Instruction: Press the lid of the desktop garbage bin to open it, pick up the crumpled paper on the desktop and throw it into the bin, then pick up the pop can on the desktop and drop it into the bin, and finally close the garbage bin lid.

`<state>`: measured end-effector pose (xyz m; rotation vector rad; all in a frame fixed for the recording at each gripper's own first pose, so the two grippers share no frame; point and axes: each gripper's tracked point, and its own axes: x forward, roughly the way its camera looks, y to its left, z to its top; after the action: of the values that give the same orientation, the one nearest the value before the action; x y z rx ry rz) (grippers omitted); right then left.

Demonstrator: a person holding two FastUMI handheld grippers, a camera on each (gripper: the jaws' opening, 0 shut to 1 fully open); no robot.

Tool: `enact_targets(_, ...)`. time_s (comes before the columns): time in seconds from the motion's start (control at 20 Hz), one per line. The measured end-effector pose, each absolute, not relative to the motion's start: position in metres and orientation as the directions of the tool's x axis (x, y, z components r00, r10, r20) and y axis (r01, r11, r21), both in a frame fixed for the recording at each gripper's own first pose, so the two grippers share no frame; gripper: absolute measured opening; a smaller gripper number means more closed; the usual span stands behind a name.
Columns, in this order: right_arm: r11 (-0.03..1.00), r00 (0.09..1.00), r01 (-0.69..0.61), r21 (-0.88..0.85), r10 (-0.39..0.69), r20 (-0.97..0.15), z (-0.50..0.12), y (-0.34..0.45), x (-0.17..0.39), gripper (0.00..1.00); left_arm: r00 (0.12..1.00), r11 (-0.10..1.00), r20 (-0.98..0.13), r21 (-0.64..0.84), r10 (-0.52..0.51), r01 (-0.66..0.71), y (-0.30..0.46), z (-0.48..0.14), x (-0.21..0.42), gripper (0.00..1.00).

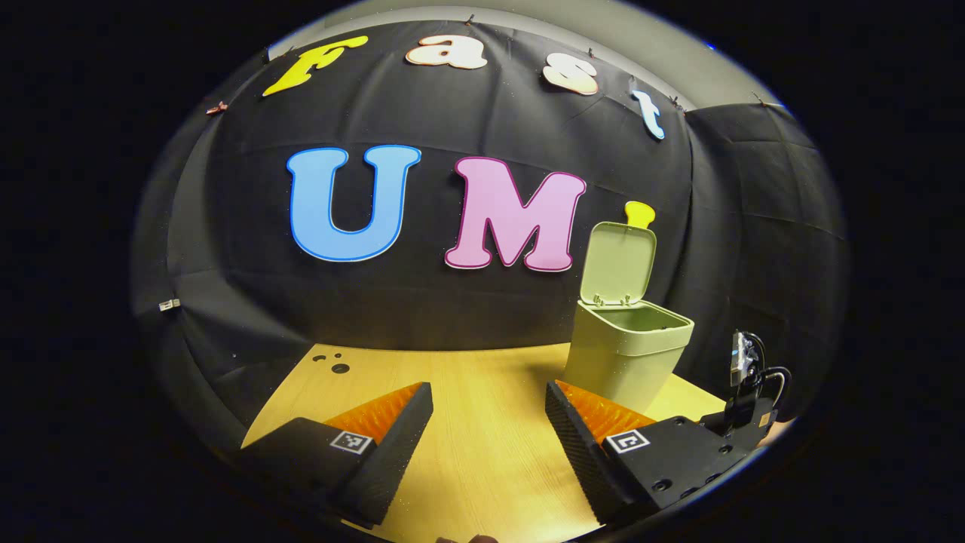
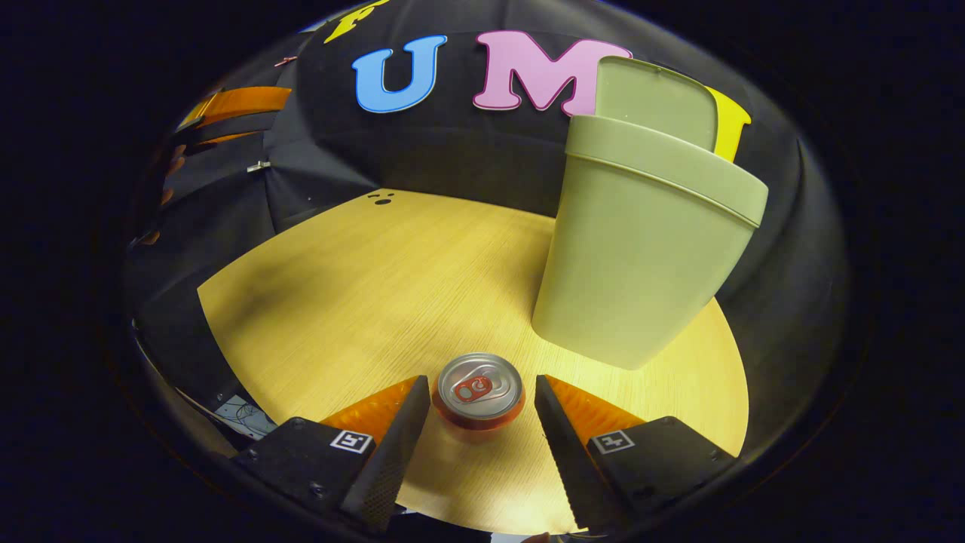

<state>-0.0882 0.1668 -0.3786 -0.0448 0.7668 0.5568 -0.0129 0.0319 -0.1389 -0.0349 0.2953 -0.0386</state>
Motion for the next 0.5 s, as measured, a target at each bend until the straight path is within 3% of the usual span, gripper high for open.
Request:
enact_targets(0.35,0.862,0.56,-0.476,0.174,0.449,-0.696,-0.395,0.166,-0.086,0.89,0.951,0.999,-0.306,-0.034,-0.033,0.024,0.038,-0.147,-0.011,0.95)
enact_targets(0.5,0.871,0.567,-0.457,0.179,0.44,-0.696,-0.391,0.16,-0.081,0.84,0.95,0.999,-0.309,-0.037,-0.042,0.032,0.036,-0.149,-0.006,0.95)
